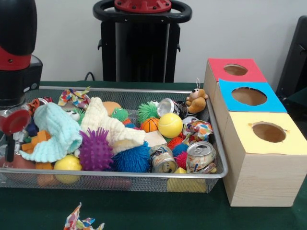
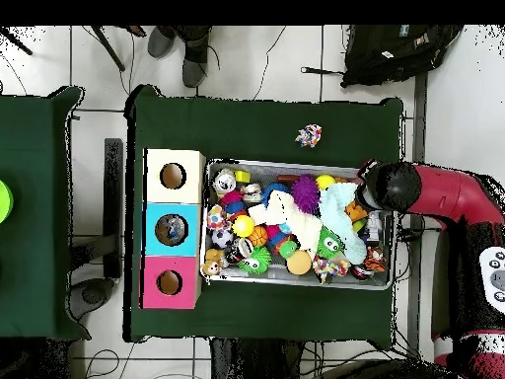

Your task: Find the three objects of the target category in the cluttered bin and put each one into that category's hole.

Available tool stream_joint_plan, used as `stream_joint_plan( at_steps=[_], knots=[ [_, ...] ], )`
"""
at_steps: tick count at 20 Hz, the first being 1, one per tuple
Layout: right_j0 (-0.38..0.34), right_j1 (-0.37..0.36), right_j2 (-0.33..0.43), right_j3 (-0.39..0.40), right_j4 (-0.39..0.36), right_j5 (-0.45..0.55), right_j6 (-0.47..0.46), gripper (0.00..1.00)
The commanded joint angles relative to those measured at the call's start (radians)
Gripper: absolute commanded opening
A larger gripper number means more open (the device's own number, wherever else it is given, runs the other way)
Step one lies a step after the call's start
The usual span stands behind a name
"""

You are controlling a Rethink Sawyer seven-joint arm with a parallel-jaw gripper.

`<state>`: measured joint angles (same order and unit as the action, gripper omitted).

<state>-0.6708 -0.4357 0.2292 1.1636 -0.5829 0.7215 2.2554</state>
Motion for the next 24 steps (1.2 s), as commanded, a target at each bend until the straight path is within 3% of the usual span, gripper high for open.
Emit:
stream_joint_plan(
  at_steps=[1,24],
  knots=[
    [0.005,0.087,0.061,-0.033,-0.071,0.009,-0.263,1.00],
    [0.002,0.069,0.042,0.058,-0.066,0.000,-0.216,1.00]
  ],
)
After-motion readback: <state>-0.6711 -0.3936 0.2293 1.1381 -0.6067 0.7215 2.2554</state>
